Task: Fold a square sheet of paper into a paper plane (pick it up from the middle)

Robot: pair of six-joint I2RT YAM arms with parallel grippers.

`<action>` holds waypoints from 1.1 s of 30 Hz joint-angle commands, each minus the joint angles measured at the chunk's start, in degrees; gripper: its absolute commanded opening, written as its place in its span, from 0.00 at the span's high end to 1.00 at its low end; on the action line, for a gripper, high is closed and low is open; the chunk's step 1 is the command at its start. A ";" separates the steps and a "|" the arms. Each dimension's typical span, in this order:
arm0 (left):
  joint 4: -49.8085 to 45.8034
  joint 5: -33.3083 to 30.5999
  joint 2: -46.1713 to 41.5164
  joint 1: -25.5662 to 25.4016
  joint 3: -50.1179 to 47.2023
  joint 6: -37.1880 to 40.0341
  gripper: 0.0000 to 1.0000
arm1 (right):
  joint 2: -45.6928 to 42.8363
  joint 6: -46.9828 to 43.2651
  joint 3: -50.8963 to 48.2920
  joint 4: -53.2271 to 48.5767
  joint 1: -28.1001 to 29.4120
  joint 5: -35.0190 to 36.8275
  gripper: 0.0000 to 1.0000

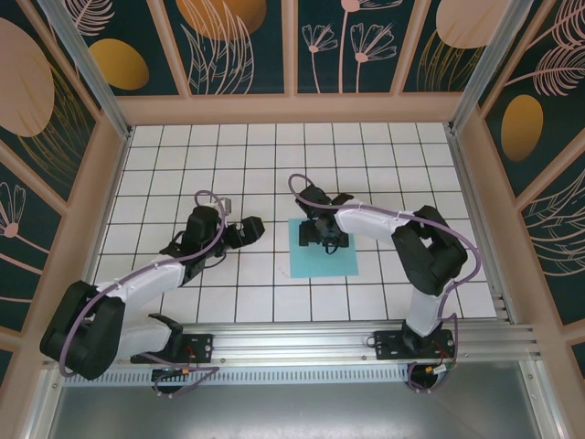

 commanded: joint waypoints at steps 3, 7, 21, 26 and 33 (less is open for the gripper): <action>1.63 3.23 0.59 -0.30 1.61 2.41 0.02 | 2.20 0.23 0.78 -2.82 0.75 0.13 0.11; 1.35 2.82 0.37 -0.30 1.57 2.24 0.01 | 3.24 0.50 -0.52 -1.94 0.72 -0.24 0.10; -0.68 1.59 0.06 -0.30 1.95 2.50 0.02 | 5.75 1.47 -3.14 0.39 0.77 -1.30 0.17; -1.11 1.50 -0.07 -0.31 2.08 2.49 0.02 | 5.45 1.21 -2.24 -0.23 0.81 -0.58 0.19; -1.95 1.06 -0.52 -0.30 2.47 2.55 0.02 | 1.80 0.98 -0.43 -0.28 0.74 -0.75 0.42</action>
